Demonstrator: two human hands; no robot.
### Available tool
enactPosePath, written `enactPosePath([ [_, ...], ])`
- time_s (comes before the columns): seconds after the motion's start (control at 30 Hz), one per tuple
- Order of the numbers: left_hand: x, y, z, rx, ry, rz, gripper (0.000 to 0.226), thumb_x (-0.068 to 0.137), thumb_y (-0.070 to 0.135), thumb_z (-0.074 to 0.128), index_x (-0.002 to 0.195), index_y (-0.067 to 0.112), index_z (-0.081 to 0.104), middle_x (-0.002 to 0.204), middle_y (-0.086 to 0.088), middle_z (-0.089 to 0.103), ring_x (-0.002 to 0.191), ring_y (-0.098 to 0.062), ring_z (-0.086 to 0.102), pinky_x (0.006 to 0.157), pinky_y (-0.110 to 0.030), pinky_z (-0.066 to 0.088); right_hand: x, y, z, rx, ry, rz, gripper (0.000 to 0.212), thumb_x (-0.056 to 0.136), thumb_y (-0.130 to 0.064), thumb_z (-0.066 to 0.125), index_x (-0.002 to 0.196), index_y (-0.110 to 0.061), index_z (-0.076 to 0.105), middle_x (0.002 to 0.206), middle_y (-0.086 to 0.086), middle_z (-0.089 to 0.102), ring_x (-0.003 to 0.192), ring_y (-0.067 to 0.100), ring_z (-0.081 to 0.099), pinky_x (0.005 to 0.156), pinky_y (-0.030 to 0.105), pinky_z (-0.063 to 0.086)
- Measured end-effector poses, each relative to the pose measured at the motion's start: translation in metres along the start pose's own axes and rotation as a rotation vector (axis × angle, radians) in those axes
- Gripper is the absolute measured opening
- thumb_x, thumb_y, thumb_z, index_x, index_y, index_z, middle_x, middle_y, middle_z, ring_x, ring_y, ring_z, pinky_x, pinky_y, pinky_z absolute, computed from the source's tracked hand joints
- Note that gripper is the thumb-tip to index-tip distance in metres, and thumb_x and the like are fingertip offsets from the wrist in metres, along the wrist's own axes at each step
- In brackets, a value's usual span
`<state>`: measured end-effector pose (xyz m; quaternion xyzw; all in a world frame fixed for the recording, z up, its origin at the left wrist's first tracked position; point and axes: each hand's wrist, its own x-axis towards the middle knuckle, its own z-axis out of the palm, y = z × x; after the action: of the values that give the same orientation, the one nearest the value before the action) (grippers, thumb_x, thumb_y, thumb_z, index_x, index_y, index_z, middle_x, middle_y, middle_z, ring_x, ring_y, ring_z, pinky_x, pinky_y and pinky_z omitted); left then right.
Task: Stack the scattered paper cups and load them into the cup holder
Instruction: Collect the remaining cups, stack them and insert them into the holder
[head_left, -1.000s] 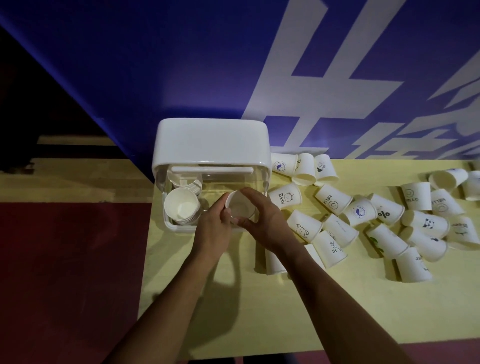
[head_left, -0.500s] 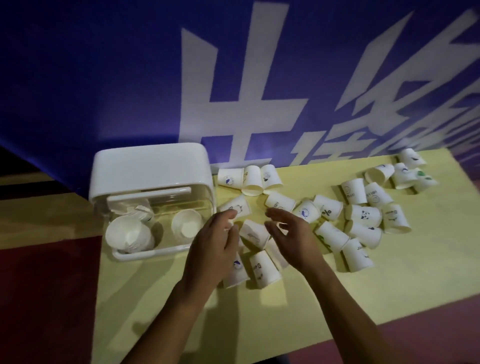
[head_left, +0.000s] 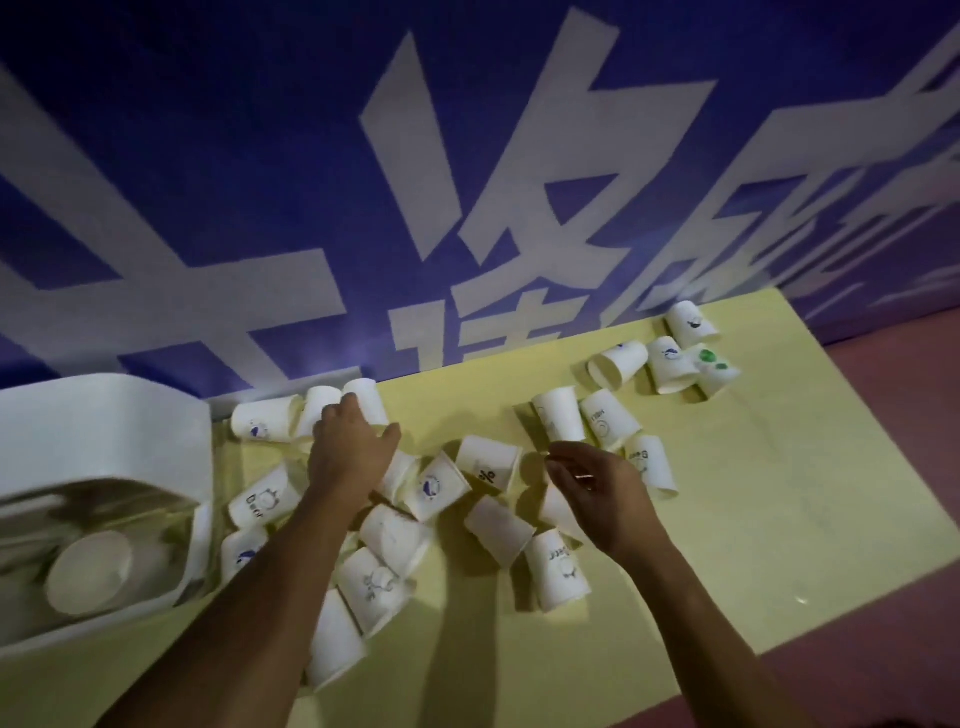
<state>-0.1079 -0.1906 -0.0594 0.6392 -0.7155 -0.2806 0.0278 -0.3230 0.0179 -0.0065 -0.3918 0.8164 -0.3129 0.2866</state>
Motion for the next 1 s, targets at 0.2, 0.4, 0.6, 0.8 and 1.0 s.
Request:
enactPosePath([
  [0.2,0.027,0.026,0.043,0.024,0.068,-0.19,0.065,0.092,0.044,0.068,0.137,0.003,0.046,0.131,-0.027,0.058,0.12,-0.046,0.056,0.098,-0.052,0.048,0.046,0.044,-0.034,-0.082,0.029,0.087,0.024,0.095,-0.029,0.07,0.116,-0.018,0.073,0.103,-0.006,0.075,0.087,0.004,0.068,0.073,0.012,0.049],
  [0.4,0.031,0.047,0.055,0.027,0.046,-0.115,0.073,0.084,0.032,0.076,0.148,0.018,0.043,0.13,-0.022,0.056,0.116,-0.041,0.055,0.099,-0.051,0.049,0.104,0.057,-0.023,-0.164,-0.075,0.178,0.064,0.092,-0.042,0.071,0.146,-0.013,0.05,0.14,0.01,0.061,0.124,0.027,0.059,0.1,0.04,0.051],
  [0.6,0.021,0.088,0.044,-0.14,0.029,0.119,0.075,0.072,0.016,0.083,0.14,0.019,0.051,0.13,-0.003,0.049,0.116,-0.026,0.047,0.097,-0.043,0.046,0.149,0.05,0.004,-0.27,-0.194,0.158,0.075,0.091,-0.042,0.072,0.152,-0.015,0.039,0.141,0.014,0.057,0.125,0.033,0.057,0.098,0.042,0.05],
  [0.8,0.009,0.109,0.04,-0.204,0.006,0.186,0.071,0.072,0.027,0.084,0.136,0.024,0.053,0.121,0.012,0.042,0.125,-0.016,0.036,0.097,-0.03,0.036,0.164,0.047,0.018,-0.251,-0.247,0.164,0.062,0.093,-0.035,0.07,0.143,-0.011,0.044,0.134,0.018,0.058,0.117,0.035,0.06,0.095,0.044,0.053],
  [1.0,-0.011,0.096,0.025,-0.345,0.016,0.174,0.073,0.076,0.032,0.084,0.139,0.037,0.048,0.136,0.013,0.053,0.125,-0.015,0.051,0.1,-0.035,0.046,0.144,0.024,-0.008,0.037,-0.091,0.065,0.088,0.083,-0.045,0.081,0.155,-0.021,0.036,0.153,0.004,0.048,0.135,0.022,0.048,0.108,0.044,0.049],
])
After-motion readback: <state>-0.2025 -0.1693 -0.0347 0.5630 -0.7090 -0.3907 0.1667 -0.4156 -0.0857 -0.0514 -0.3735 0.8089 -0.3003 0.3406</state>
